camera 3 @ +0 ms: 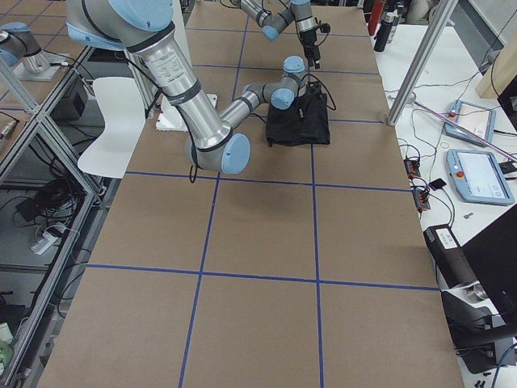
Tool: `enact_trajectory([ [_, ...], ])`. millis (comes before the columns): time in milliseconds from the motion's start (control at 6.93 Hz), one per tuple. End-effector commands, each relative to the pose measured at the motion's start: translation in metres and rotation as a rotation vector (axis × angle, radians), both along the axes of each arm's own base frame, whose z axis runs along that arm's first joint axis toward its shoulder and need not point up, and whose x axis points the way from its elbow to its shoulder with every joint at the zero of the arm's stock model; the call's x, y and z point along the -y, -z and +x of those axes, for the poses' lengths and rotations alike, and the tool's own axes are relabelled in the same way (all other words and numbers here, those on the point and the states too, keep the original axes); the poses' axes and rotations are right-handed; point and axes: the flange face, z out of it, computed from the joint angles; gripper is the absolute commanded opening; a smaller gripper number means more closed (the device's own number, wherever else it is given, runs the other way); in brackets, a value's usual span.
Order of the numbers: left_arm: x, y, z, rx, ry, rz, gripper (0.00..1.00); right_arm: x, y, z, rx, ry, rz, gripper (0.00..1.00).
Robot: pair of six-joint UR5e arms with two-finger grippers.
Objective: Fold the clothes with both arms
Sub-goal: 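Press the folded shirt's far edge down with the right gripper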
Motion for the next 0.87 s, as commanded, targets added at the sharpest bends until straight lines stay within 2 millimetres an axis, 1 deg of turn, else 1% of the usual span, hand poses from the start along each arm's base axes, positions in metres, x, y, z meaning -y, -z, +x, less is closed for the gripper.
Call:
enact_trajectory([
  [0,0.0,0.0,0.0,0.0,0.0,0.0,0.99,0.001,-0.013,-0.01,-0.03,-0.003,-0.007,0.0],
  [144,0.0,0.002,0.0,-0.002,0.0,0.002,0.99,0.004,-0.008,-0.014,-0.029,-0.005,-0.006,0.0],
  [288,0.0,0.001,0.0,-0.001,0.0,0.001,0.99,0.008,-0.007,-0.017,-0.035,-0.008,-0.009,0.0],
  [433,0.0,0.001,0.0,-0.001,0.0,0.001,0.99,0.017,-0.011,-0.016,-0.053,-0.033,-0.004,0.0],
  [721,-0.001,0.001,-0.001,-0.002,0.001,0.001,0.99,0.042,-0.012,-0.012,-0.075,-0.068,-0.007,0.0],
])
